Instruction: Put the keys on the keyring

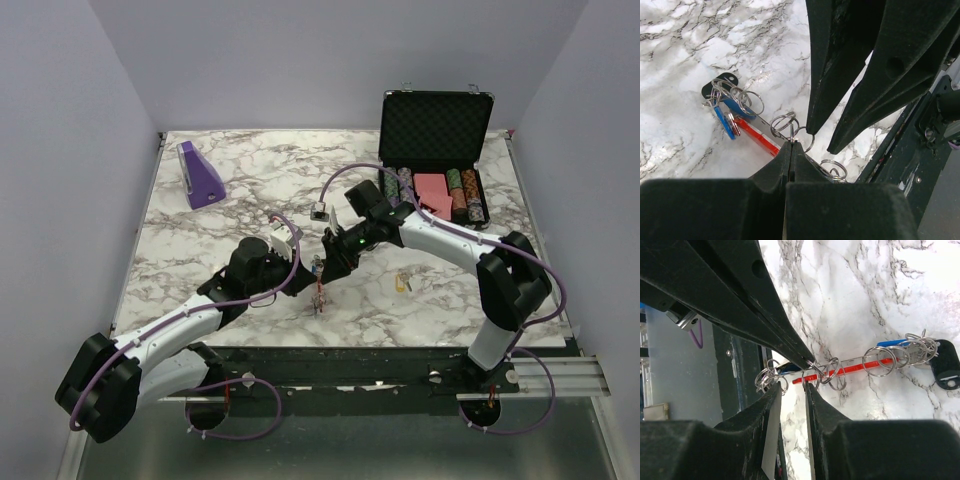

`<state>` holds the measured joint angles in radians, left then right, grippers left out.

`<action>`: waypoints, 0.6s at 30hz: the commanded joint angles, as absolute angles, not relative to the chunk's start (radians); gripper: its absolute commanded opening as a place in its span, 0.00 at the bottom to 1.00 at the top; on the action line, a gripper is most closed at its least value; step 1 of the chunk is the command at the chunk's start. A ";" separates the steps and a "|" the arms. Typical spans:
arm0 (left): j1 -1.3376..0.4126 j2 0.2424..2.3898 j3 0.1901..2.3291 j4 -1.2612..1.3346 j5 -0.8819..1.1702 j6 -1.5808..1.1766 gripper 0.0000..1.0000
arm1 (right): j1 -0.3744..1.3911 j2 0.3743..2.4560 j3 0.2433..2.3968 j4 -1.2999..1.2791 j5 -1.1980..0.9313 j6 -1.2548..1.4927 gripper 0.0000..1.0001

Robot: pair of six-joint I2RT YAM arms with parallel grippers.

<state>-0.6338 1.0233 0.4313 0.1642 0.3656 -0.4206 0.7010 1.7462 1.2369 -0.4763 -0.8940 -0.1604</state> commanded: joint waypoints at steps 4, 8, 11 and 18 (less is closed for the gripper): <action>-0.627 1.023 0.428 0.206 0.341 -0.434 0.00 | 0.703 1.703 1.261 -0.514 -0.821 -0.189 0.33; -0.629 1.026 0.429 0.207 0.339 -0.437 0.00 | 0.703 1.709 1.258 -0.509 -0.796 -0.181 0.33; -0.629 1.026 0.426 0.212 0.337 -0.440 0.00 | 0.701 1.720 1.255 -0.499 -0.792 -0.169 0.33; -0.629 1.022 0.426 0.209 0.336 -0.442 0.00 | 0.703 1.726 1.238 -0.469 -0.850 -0.133 0.34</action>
<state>-0.6338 1.0252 0.4313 0.1707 0.3511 -0.4320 0.7010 1.7256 1.2373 -0.4889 -0.8253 -0.1574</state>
